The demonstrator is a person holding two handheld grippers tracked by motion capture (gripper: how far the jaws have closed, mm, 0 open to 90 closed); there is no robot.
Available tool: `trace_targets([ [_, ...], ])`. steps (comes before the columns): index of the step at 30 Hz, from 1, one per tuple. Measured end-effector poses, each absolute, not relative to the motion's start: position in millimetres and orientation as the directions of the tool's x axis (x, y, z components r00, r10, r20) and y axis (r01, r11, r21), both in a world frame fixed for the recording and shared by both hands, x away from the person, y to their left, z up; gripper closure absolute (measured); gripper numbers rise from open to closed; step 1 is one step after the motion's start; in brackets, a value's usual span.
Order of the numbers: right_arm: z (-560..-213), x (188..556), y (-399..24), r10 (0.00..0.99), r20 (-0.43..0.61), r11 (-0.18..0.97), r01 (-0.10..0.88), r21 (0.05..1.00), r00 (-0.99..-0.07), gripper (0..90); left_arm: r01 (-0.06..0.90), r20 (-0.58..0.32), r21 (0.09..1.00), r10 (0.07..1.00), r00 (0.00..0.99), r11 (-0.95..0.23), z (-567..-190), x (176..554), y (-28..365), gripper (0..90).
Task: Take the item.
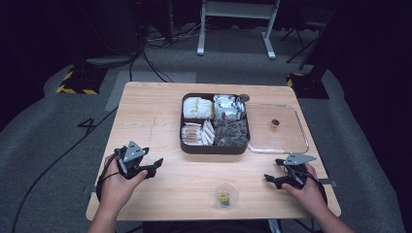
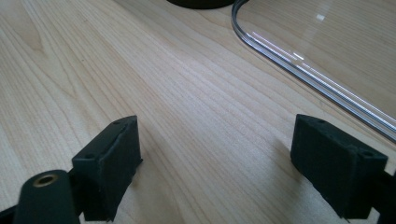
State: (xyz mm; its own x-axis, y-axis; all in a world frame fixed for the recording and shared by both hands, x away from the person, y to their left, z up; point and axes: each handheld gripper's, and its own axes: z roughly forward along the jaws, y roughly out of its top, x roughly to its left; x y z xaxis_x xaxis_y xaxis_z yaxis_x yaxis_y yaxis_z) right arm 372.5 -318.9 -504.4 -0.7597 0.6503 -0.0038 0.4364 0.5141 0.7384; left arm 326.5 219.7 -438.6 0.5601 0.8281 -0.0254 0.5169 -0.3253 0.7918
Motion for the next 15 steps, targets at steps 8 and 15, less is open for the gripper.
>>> trace_targets([
  [8,-504,373,-319,0.651,-0.005,0.515,0.437,0.738,-0.759,16.2,0.588,-0.038,0.745,0.859,0.511,-0.316,-461,327,236,32.9],
  [15,-504,373,-319,0.651,-0.005,0.515,0.436,0.738,-0.759,16.2,0.644,-0.039,0.694,0.876,0.481,-0.323,-479,328,239,30.8],
])
